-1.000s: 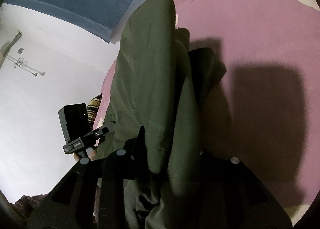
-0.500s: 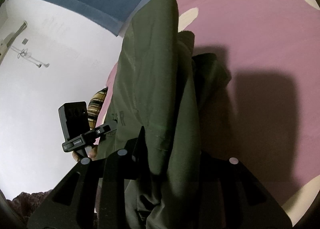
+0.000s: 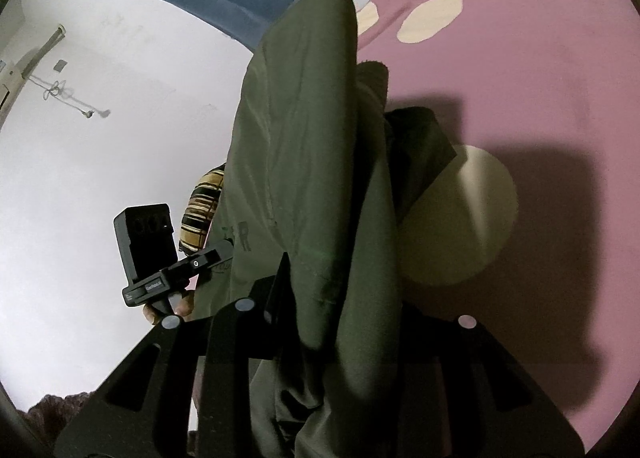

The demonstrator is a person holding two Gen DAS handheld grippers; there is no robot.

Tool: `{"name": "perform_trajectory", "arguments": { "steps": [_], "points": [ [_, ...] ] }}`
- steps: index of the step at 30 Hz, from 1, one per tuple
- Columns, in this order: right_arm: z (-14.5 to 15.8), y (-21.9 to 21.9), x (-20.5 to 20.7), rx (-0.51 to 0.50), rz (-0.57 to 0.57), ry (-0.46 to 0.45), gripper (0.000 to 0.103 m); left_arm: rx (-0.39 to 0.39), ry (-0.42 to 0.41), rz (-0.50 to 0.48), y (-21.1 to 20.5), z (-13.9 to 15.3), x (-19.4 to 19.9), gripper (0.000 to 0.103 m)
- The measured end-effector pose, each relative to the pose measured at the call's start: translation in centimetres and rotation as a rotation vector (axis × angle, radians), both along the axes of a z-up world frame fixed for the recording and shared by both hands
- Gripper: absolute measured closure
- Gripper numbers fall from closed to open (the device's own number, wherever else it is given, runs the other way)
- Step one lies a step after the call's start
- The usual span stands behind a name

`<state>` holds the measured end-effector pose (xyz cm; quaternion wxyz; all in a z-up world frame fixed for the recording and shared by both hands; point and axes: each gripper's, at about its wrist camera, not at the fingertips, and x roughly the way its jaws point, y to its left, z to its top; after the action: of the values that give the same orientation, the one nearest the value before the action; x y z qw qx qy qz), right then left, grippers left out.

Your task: Fold small clothes

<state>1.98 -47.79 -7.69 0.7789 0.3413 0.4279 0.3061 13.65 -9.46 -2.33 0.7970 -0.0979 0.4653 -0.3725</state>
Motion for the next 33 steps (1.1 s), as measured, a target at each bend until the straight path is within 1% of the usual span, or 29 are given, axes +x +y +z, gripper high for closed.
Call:
{"name": "perform_trajectory", "arguments": {
  "steps": [6, 9, 16, 18, 22, 26, 33],
  "points": [
    [-0.1, -0.8, 0.9, 0.002, -0.004, 0.021, 0.078, 0.014, 0.007, 0.023, 0.4, -0.2, 2.8, 0.051],
    [-0.2, -0.9, 1.3, 0.004, -0.003, 0.03, 0.078, 0.015, 0.01, 0.037, 0.5, -0.6, 4.3, 0.051],
    [-0.1, -1.0, 1.4, 0.005, 0.003, 0.048, 0.078, 0.003, 0.032, 0.051, 1.9, -1.9, 6.5, 0.051],
    [-0.3, -1.1, 1.0, 0.012, 0.006, 0.054, 0.078, -0.003, 0.042, 0.05, 2.0, -2.4, 6.8, 0.051],
    [-1.2, -2.1, 0.9, 0.036, 0.015, 0.059, 0.078, -0.012, 0.027, 0.041, 2.7, -2.8, 6.2, 0.051],
    [-1.7, -2.0, 1.1, 0.069, 0.014, 0.079, 0.077, -0.025, 0.047, 0.048, 3.0, -3.4, 6.5, 0.05],
    [-2.4, -2.2, 1.3, 0.104, 0.012, 0.089, 0.077, -0.025, 0.037, 0.048, 3.2, -3.6, 6.1, 0.05]
  ]
}}
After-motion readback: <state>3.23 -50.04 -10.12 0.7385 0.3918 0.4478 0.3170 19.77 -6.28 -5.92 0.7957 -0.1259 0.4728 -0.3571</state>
